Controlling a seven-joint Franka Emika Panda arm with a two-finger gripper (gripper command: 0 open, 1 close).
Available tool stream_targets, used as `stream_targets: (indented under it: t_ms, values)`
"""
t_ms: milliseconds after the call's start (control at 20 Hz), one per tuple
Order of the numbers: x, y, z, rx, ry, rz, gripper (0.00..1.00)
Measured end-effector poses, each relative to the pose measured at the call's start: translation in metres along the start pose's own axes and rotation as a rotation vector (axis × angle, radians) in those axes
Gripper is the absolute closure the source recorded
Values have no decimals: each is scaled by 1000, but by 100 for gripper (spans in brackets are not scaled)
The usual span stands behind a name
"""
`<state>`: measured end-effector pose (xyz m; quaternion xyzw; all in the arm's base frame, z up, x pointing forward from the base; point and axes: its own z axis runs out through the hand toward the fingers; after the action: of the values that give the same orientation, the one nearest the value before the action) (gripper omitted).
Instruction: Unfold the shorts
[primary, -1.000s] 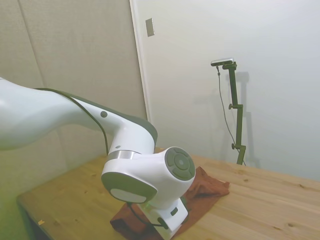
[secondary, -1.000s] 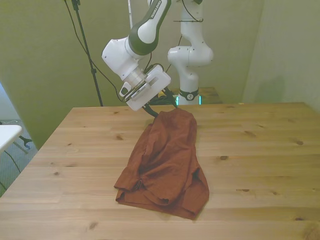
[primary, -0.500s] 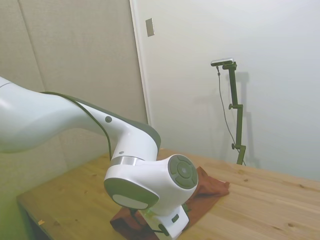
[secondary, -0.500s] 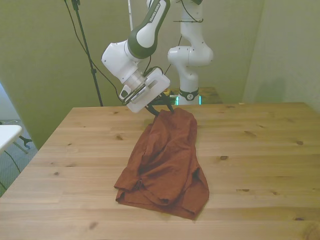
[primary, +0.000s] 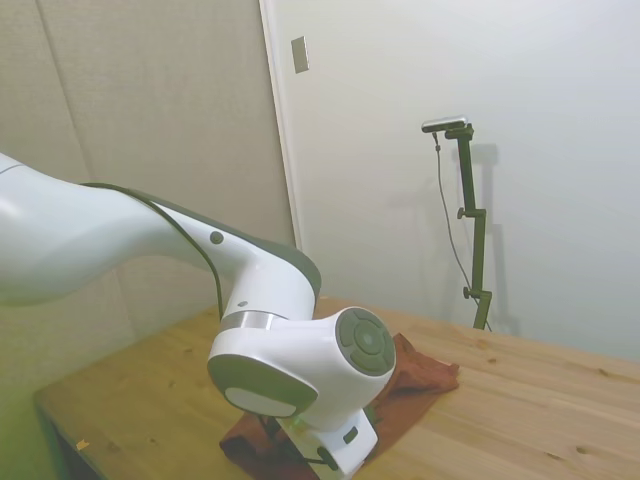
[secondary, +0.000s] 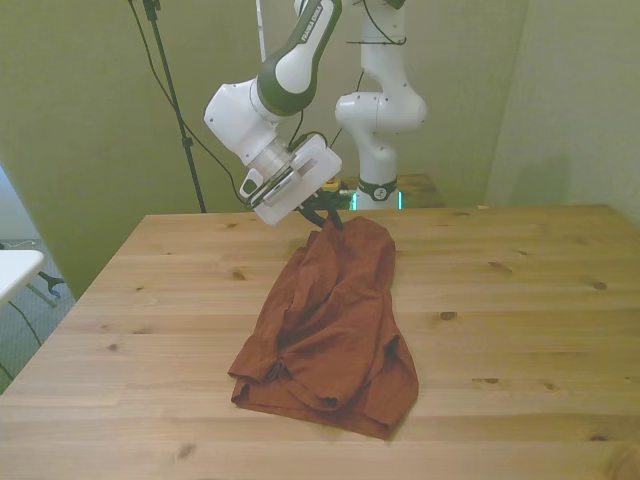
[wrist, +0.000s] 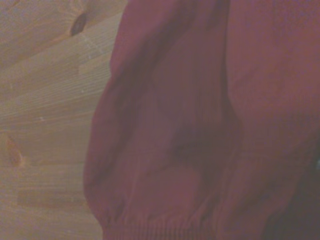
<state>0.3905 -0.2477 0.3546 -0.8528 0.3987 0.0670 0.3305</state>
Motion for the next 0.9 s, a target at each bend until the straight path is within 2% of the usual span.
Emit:
stream_targets:
  t_ms: [400,700,750,900]
  values:
    - [-50,-90,10,-241,110,-134,100]
    - [-106,-159,64,-442,136,-263,100]
    - [-114,-165,75,-469,133,-285,0]
    - [-134,-174,104,-531,113,-331,0]
